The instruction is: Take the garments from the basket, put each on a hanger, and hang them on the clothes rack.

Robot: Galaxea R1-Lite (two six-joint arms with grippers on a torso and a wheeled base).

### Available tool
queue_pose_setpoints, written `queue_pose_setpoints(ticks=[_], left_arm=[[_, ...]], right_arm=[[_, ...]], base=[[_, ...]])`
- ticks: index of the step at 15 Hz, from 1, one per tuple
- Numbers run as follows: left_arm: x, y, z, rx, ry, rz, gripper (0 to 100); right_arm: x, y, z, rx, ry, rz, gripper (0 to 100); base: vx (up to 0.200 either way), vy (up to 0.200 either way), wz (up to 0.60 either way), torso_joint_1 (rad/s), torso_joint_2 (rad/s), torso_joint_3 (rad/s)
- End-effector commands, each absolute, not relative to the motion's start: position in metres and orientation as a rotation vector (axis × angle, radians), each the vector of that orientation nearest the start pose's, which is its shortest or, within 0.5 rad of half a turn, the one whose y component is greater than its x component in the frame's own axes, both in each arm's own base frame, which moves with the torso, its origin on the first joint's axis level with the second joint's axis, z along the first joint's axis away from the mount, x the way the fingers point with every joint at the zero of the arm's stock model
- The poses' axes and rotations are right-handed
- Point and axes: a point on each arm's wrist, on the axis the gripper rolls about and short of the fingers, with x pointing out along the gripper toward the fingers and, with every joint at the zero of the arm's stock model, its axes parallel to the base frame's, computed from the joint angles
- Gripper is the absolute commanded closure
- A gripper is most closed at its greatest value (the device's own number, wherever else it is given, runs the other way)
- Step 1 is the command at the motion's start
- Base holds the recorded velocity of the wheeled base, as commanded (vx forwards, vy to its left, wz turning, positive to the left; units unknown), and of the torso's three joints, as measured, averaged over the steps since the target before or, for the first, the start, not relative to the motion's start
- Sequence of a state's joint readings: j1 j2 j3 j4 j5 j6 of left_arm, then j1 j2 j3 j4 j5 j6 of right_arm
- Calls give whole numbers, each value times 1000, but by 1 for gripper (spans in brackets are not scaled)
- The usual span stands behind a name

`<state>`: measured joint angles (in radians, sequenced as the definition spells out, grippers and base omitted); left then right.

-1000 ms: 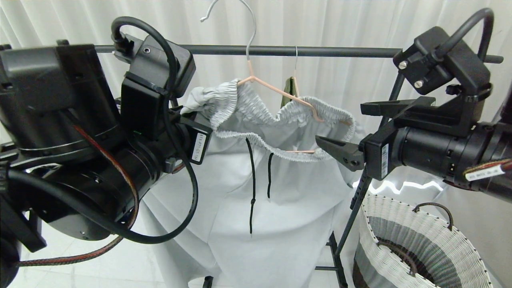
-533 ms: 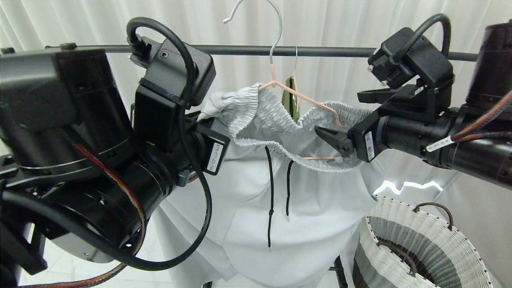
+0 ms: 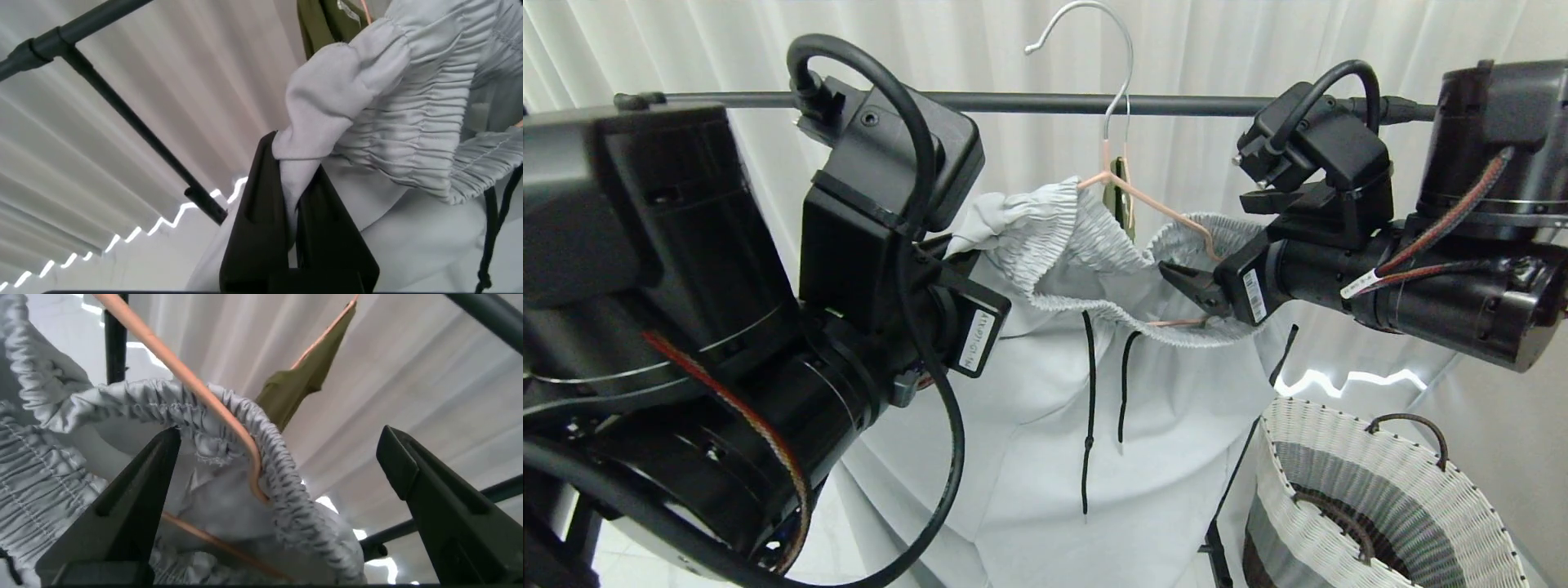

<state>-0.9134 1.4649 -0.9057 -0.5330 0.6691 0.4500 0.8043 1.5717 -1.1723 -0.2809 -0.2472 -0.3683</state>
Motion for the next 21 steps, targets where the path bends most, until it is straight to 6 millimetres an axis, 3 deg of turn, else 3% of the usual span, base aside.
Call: queue_pose_setpoints(ticks=[1, 4, 12, 21], left_arm=[[161, -186, 269, 473, -54, -270, 100], [148, -173, 264, 578, -92, -373, 100], [148, -174, 263, 579, -106, -429, 100], [151, -172, 269, 556, -124, -401, 100]], right_arm=[[217, 199, 291, -428, 3, 527, 0], [226, 188, 300, -448, -26, 478, 0], [205, 221, 291, -462, -34, 644, 0], [207, 206, 291, -460, -25, 602, 0]], base=[[0, 0, 0, 0, 0, 0], [0, 0, 0, 0, 0, 0], [0, 0, 0, 0, 0, 0], [0, 0, 0, 0, 0, 0]])
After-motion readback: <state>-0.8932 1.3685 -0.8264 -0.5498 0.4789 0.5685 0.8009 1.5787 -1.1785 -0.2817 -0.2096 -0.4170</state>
